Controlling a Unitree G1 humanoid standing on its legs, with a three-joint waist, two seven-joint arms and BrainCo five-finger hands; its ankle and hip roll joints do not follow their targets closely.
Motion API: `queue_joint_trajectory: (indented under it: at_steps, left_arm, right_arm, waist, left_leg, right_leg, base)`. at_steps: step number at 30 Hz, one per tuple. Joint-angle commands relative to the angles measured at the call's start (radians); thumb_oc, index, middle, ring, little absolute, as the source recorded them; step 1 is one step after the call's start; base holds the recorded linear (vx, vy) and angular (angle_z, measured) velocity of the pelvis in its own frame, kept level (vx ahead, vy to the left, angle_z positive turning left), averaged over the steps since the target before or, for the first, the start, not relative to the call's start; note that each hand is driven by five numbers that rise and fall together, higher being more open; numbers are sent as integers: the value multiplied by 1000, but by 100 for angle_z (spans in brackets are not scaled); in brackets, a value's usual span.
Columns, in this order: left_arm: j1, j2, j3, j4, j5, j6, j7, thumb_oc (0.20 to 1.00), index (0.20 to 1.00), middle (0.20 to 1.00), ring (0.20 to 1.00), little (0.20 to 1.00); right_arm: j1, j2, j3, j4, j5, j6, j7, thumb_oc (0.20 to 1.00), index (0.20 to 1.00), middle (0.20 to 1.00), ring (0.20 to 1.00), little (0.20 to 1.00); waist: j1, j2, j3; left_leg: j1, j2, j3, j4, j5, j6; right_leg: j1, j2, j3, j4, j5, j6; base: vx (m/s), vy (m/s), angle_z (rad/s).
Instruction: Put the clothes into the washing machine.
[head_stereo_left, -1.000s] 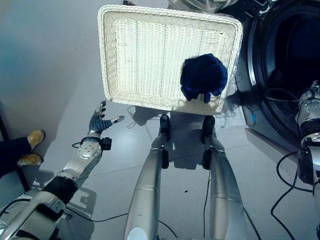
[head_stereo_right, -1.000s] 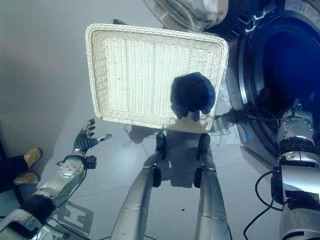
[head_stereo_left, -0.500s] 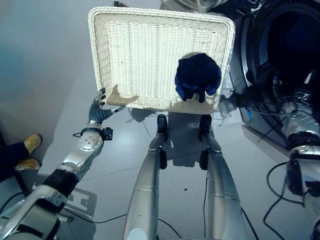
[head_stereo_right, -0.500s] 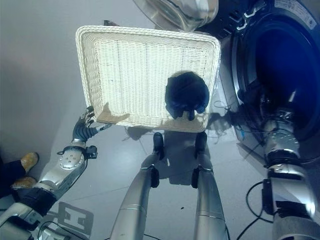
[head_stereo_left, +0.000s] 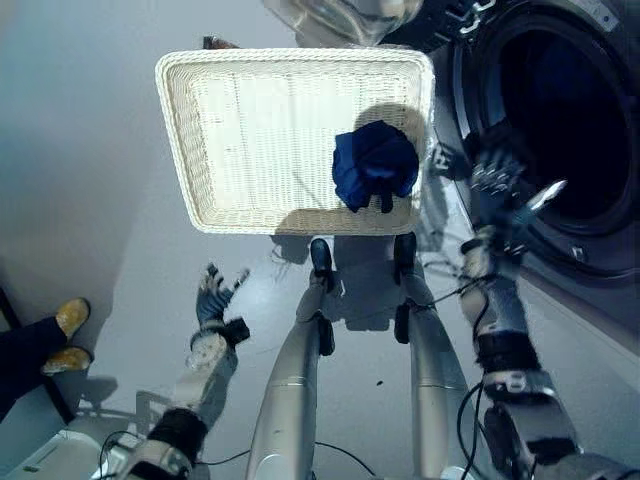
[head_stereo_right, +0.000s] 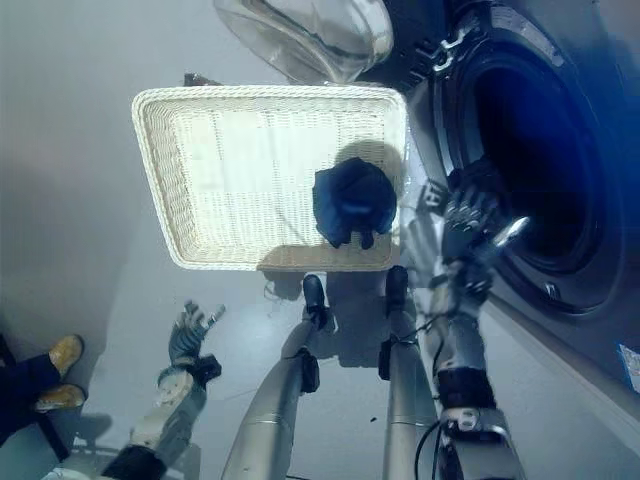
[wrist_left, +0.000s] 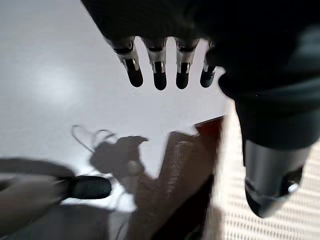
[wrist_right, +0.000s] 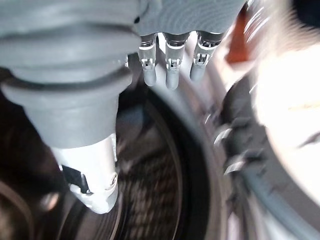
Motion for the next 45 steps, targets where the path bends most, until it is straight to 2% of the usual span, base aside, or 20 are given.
queue_joint_trajectory:
  at_steps: [1,6,7,12,17,18,19,21,22,23,25,27,28,29,35,36,40,42,44,45]
  left_arm:
    - [46,23,5,27,-15,-48,4,1000,1000,1000,1000,1000]
    - [50,12,3,48,-22,-54,1,1000,1000,1000,1000,1000]
    - [64,-21,5,100,-48,-66,-9,1000,1000,1000,1000,1000]
    - [68,-39,25,150,-62,-43,-14,1000,1000,1000,1000,1000]
    - [72,-47,45,167,-61,-24,-18,1000,1000,1000,1000,1000]
    - [73,-49,48,168,-61,-22,-17,1000,1000,1000,1000,1000]
    - [75,-53,56,173,-58,-20,-17,1000,1000,1000,1000,1000]
    - [74,-54,57,173,-58,-20,-17,1000,1000,1000,1000,1000]
    - [70,-57,60,175,-54,-18,-20,1000,1000,1000,1000,1000]
    - [69,-58,63,177,-50,-17,-23,1000,1000,1000,1000,1000]
    - [61,-60,69,189,-46,-14,-37,1000,1000,1000,1000,1000]
    - [54,-61,73,200,-42,-11,-48,1000,1000,1000,1000,1000]
    - [43,-58,78,213,-36,-1,-66,1000,1000,1000,1000,1000]
    - [37,-56,79,221,-36,1,-73,1000,1000,1000,1000,1000]
    - [3,-32,78,279,-35,10,-133,1000,1000,1000,1000,1000]
    - [-13,-22,72,295,-39,13,-145,1000,1000,1000,1000,1000]
    - [-38,-9,50,307,-40,20,-150,1000,1000,1000,1000,1000]
    - [-71,8,21,313,-45,34,-149,1000,1000,1000,1000,1000]
    - [-75,9,18,314,-45,34,-149,1000,1000,1000,1000,1000]
    - [-93,15,-2,315,-47,39,-147,1000,1000,1000,1000,1000]
  right_arm:
    - [23,-19,0,-85,6,-3,58,1000,1000,1000,1000,1000]
    - [49,-22,29,-72,6,6,69,1000,1000,1000,1000,1000]
    - [95,-97,130,15,-109,1,84,1000,1000,1000,1000,1000]
    - [141,-116,231,36,-604,-138,-13,1000,1000,1000,1000,1000]
    - [160,-144,277,-2,-891,-217,-135,1000,1000,1000,1000,1000]
    - [162,-148,282,-14,-952,-229,-170,1000,1000,1000,1000,1000]
    - [157,-165,300,-38,-1167,-281,-287,1000,1000,1000,1000,1000]
    - [154,-172,305,-49,-1241,-292,-336,1000,1000,1000,1000,1000]
    - [137,-205,314,-84,-1563,-333,-579,1000,1000,1000,1000,1000]
    - [125,-224,315,-107,-1721,-325,-692,1000,1000,1000,1000,1000]
    - [84,-273,313,-131,-2012,-271,-911,1000,1000,1000,1000,1000]
    - [60,-303,318,-135,-2139,-219,-988,1000,1000,1000,1000,1000]
    - [12,-354,326,-124,-2242,-142,-1040,1000,1000,1000,1000,1000]
    - [-7,-370,332,-116,-2262,-122,-1050,1000,1000,1000,1000,1000]
    - [-142,-484,424,-17,-2378,70,-1017,1000,1000,1000,1000,1000]
    - [-190,-509,478,37,-2418,134,-994,1000,1000,1000,1000,1000]
    - [-258,-534,560,117,-2447,212,-941,1000,1000,1000,1000,1000]
    - [-349,-539,663,239,-2443,308,-886,1000,1000,1000,1000,1000]
    - [-361,-539,674,254,-2438,325,-868,1000,1000,1000,1000,1000]
    - [-405,-531,733,330,-2428,397,-809,1000,1000,1000,1000,1000]
  waist:
    - [-29,67,-17]
    - [-34,66,-17]
    - [-46,61,-17]
    - [-52,33,-17]
    - [-56,5,-17]
    - [-56,0,-17]
    - [-55,-10,-17]
    - [-54,-13,-17]
    - [-51,-19,-17]
    - [-49,-19,-17]
    - [-42,-18,-17]
    - [-38,-16,-17]
    - [-28,-12,-17]
    - [-25,-10,-17]
    - [12,-7,-17]
    - [25,-8,-17]
    - [42,-8,-17]
    - [66,-7,-17]
    - [69,-7,-17]
    - [83,-7,-17]
  left_leg:
    - [12,-51,43,-10,-28,-17]
    - [25,-51,49,-23,-23,-15]
    - [57,-57,63,-50,-12,-11]
    - [88,-61,65,-67,-11,-8]
    - [105,-62,67,-77,-13,-5]
    - [108,-62,66,-77,-15,-4]
    - [111,-62,64,-77,-17,-2]
    - [111,-62,63,-76,-18,-1]
    - [109,-63,58,-75,-18,2]
    - [108,-63,56,-74,-18,3]
    - [107,-65,47,-70,-20,4]
    - [106,-66,42,-69,-22,6]
    - [104,-69,32,-65,-24,6]
    - [103,-69,29,-64,-24,6]
    - [93,-73,-1,-65,-20,4]
    - [89,-73,-9,-67,-17,2]
    - [80,-75,-20,-62,-16,1]
    - [65,-77,-34,-55,-15,0]
    - [63,-78,-36,-53,-16,0]
    - [57,-78,-44,-53,-13,0]
  right_leg:
    - [54,76,-44,0,-84,28]
    - [65,74,-41,-12,-76,29]
    - [93,65,-32,-56,-46,37]
    - [131,57,-32,-107,-14,46]
    - [154,49,-38,-145,10,55]
    - [156,49,-39,-147,12,57]
    - [161,46,-41,-153,18,61]
    - [161,46,-42,-153,19,62]
    - [162,45,-45,-150,21,65]
    - [161,44,-46,-147,20,67]
    - [159,41,-50,-136,15,71]
    - [158,40,-52,-129,10,73]
    - [157,36,-58,-118,4,76]
    - [156,35,-60,-115,2,76]
    - [154,29,-83,-98,-14,80]
    - [154,27,-94,-94,-18,81]
    - [152,22,-111,-89,-23,81]
    - [144,16,-132,-81,-27,82]
    - [143,15,-134,-80,-29,82]
    - [141,12,-147,-76,-30,80]
  base:
    - [-22,58,3]
    - [-31,110,-1]
    - [-89,308,-1]
    - [-49,135,-4]
    - [-28,47,-2]
    - [-29,41,2]
    - [0,0,0]
    - [0,0,0]
    - [-31,21,6]
    - [-29,19,8]
    - [-10,9,11]
    - [-4,1,12]
    - [-2,-9,13]
    - [-6,-13,17]
    - [-15,-32,15]
    - [-8,-62,17]
    - [-7,-59,17]
    - [-12,-103,22]
    - [-3,-60,18]
    - [0,-78,18]
